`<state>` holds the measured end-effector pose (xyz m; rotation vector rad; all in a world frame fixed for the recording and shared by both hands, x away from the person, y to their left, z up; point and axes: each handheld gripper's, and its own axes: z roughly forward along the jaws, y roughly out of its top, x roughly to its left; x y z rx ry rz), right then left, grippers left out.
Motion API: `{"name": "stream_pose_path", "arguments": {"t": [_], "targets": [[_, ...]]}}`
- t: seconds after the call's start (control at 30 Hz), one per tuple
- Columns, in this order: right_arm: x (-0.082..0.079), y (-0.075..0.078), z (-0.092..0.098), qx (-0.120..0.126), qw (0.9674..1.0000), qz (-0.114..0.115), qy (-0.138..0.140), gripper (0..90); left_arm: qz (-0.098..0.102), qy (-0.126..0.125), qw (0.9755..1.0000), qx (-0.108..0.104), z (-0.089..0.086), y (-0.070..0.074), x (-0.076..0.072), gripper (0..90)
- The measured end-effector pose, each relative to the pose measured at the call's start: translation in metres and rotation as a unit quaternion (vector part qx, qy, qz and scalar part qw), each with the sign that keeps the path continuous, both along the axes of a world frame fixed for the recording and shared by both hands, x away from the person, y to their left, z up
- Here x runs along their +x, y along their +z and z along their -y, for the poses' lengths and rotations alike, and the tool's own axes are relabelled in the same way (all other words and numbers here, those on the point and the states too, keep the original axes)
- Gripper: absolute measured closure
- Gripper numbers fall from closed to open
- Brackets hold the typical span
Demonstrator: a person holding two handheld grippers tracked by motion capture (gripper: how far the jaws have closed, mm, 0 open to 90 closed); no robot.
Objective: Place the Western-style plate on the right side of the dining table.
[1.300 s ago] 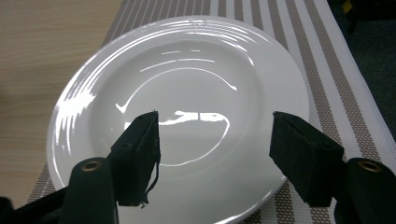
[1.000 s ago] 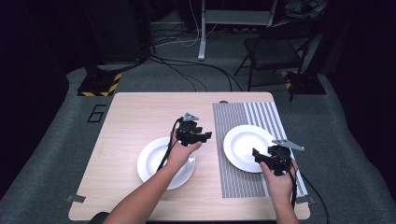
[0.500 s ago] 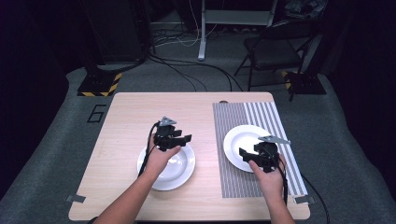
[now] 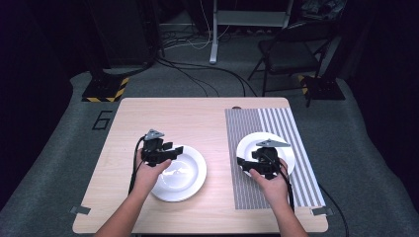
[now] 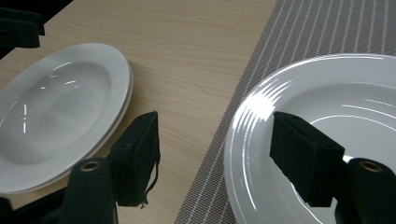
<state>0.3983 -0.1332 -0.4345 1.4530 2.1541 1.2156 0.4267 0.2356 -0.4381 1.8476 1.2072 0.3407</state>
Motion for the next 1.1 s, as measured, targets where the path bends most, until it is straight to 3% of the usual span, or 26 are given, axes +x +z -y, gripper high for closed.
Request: {"name": "stream_pose_path", "arguments": {"t": [0.3, 0.57, 0.87, 1.1], "targets": [[0.007, -0.005, -0.027, -0.001, 0.9989, -0.014, 0.044, 32.7, -0.005, 0.039, 0.9992, 0.008, -0.049, -0.009, -0.021, 44.6], [0.014, -0.009, -0.045, -0.009, 0.9974, -0.024, 0.067, 33.2, -0.004, 0.071, 0.9974, -0.003, -0.083, -0.021, -0.032, 43.9], [0.001, -0.017, -0.045, -0.016, 0.9964, -0.014, 0.083, 33.3, 0.001, 0.095, 0.9955, 0.005, -0.104, -0.035, -0.035, 43.3], [-0.010, -0.038, -0.043, -0.019, 0.9966, -0.009, 0.080, 33.4, -0.007, 0.112, 0.9937, 0.008, -0.115, -0.049, -0.030, 43.3]]}}
